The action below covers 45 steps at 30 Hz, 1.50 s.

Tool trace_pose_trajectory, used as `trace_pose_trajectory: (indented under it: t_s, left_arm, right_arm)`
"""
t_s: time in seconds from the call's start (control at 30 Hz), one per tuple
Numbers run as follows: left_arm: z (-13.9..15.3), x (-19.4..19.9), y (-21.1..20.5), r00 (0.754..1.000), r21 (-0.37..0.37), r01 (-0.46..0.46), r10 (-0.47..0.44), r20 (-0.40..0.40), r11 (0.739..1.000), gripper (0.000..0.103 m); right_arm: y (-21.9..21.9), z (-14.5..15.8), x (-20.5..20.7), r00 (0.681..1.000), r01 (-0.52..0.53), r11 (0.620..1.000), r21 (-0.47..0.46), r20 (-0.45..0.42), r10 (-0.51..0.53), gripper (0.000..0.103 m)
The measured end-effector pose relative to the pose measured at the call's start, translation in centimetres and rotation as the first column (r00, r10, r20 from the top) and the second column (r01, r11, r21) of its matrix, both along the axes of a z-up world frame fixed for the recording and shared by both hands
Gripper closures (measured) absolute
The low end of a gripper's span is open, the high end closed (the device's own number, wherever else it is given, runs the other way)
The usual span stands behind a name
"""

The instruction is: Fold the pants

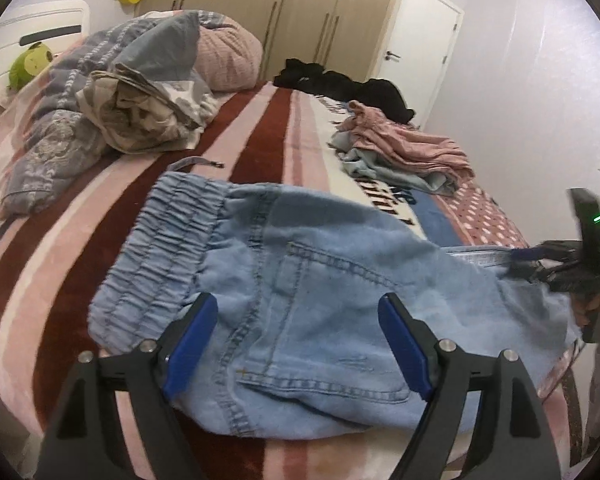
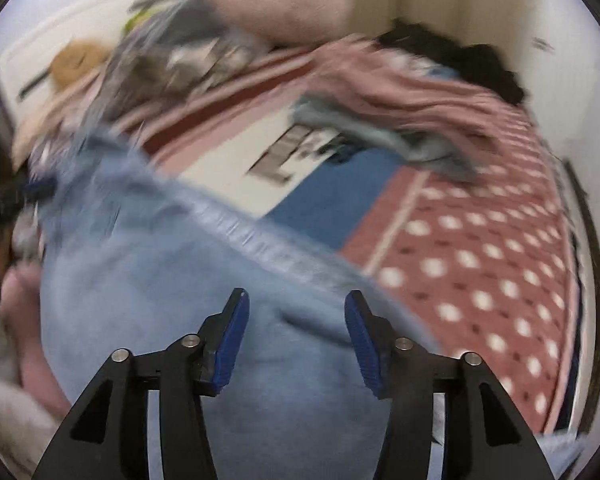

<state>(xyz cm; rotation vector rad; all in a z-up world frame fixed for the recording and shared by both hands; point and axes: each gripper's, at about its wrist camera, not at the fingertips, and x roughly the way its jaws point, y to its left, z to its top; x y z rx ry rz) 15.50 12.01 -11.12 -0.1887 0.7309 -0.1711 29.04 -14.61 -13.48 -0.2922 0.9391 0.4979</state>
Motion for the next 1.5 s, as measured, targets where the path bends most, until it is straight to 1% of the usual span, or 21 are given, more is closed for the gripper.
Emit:
trace_pose_trajectory:
  t_s: [0.03,0.1,0.2,0.3,0.37,0.47,0.5,0.6,0.7,0.73,0.87,0.93,0.97,1.0,1.03,1.13,1.17,1.2,1.23,1.4,1.5]
  left_arm:
    - [0.0,0.1,-0.1,1.0,-0.006,0.007,-0.007,0.0,1.0,0.023]
    - [-0.1,0.2,-0.3,1.0,-0.003,0.015,-0.015,0.003,1.0,0.023]
    - [-0.2,0.3,-0.6,1.0,-0.008,0.021,-0.021,0.002,1.0,0.023]
    - [-0.2,0.2,-0.6,1.0,-0.012,0.025,-0.025,0.006,1.0,0.023]
    - [-0.3,0.3,-0.6,1.0,-0.014,0.026,-0.026,0.005,1.0,0.023]
    - [-0.4,0.4,-0.8,0.999,-0.02,0.033,-0.033,0.002,0.999,0.023]
    - [-0.4,0.4,-0.9,0.999,-0.018,0.035,-0.035,0.002,0.999,0.023]
    - [-0.3,0.0,-1.1,0.999,-0.006,0.04,-0.04,0.009,0.999,0.023]
    - [-0.3,0.0,-0.8,0.999,-0.003,0.032,-0.032,0.008,0.999,0.023]
    - [-0.2,0.0,-0.8,1.0,-0.006,0.03,-0.03,0.009,1.0,0.023]
    - [-0.1,0.3,-1.0,0.999,-0.026,0.037,-0.036,0.013,0.999,0.023]
    - [0.0,0.4,-1.3,0.999,-0.026,0.04,-0.039,0.016,0.999,0.023]
    - [0.1,0.4,-1.4,0.999,-0.025,0.042,-0.042,0.017,0.999,0.023]
    - [0.1,0.4,-1.6,0.999,-0.025,0.046,-0.046,0.019,0.999,0.023]
    - [0.2,0.4,-1.7,0.998,-0.024,0.053,-0.052,0.021,0.998,0.023]
    - [0.1,0.3,-1.9,0.998,-0.007,0.055,-0.055,0.02,0.998,0.023]
    - [0.1,0.4,-1.9,0.999,-0.003,0.052,-0.052,0.017,0.999,0.023]
    - [0.0,0.4,-1.7,0.999,-0.002,0.049,-0.049,0.015,0.999,0.023]
    - [0.0,0.5,-1.6,0.999,-0.003,0.046,-0.046,0.014,0.999,0.023]
    - [-0.2,0.8,-1.2,0.999,-0.008,0.031,-0.031,0.008,0.999,0.023]
    - [-0.3,1.0,-1.2,1.0,-0.006,0.03,-0.03,0.006,1.0,0.023]
  right_arm:
    - [0.8,-0.9,0.4,0.999,-0.034,0.999,-0.032,-0.022,0.033,0.045]
    - [1.5,-2.6,1.2,0.995,-0.078,0.995,-0.057,-0.064,0.075,0.044]
    - [1.7,-3.9,1.3,0.987,-0.117,0.993,-0.024,-0.117,0.113,0.045]
    - [2.0,-4.1,-0.3,0.976,-0.178,0.984,-0.017,-0.127,0.174,0.053]
    - [2.0,-4.4,-1.7,0.967,-0.219,0.975,-0.04,-0.144,0.212,0.061]
    - [1.5,-4.3,-2.8,0.979,-0.186,0.979,-0.087,-0.103,0.176,0.094]
    - [1.2,-4.2,-2.8,0.984,-0.16,0.983,-0.093,-0.095,0.151,0.099]
    - [-1.1,-3.5,-2.6,0.99,-0.092,0.992,-0.085,-0.11,0.082,0.098]
    - [-4.6,-2.4,-2.4,0.993,0.035,0.992,-0.118,-0.105,-0.048,0.074]
    - [-5.7,-2.0,-2.6,0.993,0.066,0.989,-0.134,-0.087,-0.078,0.075]
    - [-9.7,-0.5,-2.5,0.974,0.215,0.961,-0.171,-0.029,-0.223,0.072]
    - [-10.2,-0.8,-1.9,0.964,0.253,0.94,-0.227,-0.016,-0.264,0.057]
    - [-10.1,-1.1,-1.6,0.96,0.269,0.925,-0.268,-0.001,-0.279,0.055]
    - [-10.3,-1.7,-1.0,0.952,0.294,0.899,-0.324,0.018,-0.305,0.055]
    - [-10.5,-2.0,-0.3,0.948,0.307,0.892,-0.332,0.018,-0.319,0.055]
    - [-11.7,-3.0,1.2,0.942,0.316,0.89,-0.329,-0.006,-0.337,0.059]
    - [-11.9,-3.1,1.4,0.945,0.307,0.893,-0.33,-0.006,-0.327,0.067]
    - [-12.2,-3.2,1.6,0.944,0.308,0.895,-0.321,-0.009,-0.328,0.09]
    - [-12.5,-3.0,2.0,0.941,0.315,0.905,-0.285,-0.034,-0.338,0.094]
    - [-12.9,-2.1,3.9,0.948,0.303,0.911,-0.279,-0.016,-0.319,0.089]
    - [-14.1,-2.2,5.3,0.944,0.298,0.913,-0.278,-0.059,-0.326,0.061]
